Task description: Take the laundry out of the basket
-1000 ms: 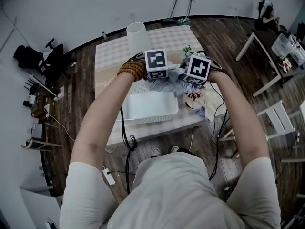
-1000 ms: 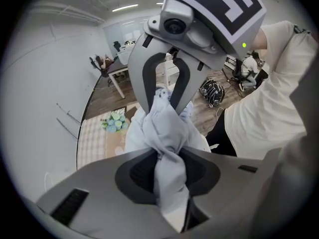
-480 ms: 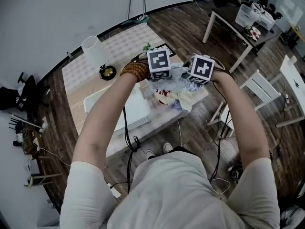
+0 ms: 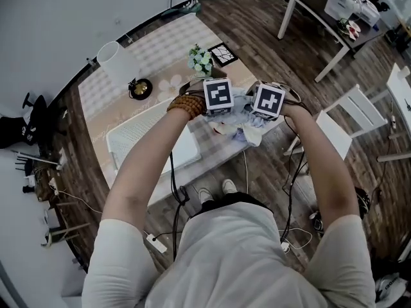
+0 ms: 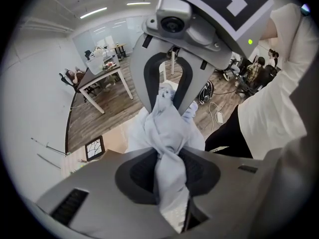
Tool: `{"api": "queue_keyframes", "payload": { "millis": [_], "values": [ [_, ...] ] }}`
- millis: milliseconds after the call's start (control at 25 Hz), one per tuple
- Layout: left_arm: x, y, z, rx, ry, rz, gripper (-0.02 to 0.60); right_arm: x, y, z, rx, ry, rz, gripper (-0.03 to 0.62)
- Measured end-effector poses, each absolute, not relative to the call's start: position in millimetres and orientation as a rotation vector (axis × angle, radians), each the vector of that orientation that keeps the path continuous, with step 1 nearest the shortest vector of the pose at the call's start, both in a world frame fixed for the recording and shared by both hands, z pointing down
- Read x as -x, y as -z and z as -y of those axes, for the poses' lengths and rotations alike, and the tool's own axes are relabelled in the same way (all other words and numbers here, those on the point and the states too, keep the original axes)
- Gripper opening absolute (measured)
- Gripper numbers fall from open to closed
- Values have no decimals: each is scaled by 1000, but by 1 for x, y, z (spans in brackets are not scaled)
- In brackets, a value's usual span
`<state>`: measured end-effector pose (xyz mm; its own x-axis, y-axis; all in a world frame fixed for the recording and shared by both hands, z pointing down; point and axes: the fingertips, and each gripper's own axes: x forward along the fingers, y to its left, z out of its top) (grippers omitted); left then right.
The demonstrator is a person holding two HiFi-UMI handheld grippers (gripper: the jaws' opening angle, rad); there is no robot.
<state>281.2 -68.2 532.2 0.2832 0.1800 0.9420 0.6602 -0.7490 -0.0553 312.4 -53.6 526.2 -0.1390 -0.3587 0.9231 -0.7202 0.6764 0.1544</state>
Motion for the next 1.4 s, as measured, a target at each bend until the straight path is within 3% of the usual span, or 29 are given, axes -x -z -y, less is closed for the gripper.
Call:
{"api": "queue_keyframes", "payload": {
  "millis": [680, 920, 1120, 1400],
  "values": [
    [-298, -719, 73, 1984, 1629, 790, 133, -327, -719, 57, -816, -635, 1795, 147],
    [-301, -720, 76, 2054, 1625, 768, 157, -329, -721, 61, -837, -654, 1809, 156],
    [-298, -695, 76, 2049, 1598, 729, 228, -339, -694, 58, -854, -636, 1784, 236],
    [-288, -640, 96, 2101, 1530, 592, 232, -335, -640, 68, -889, -560, 1822, 238]
  ]
}}
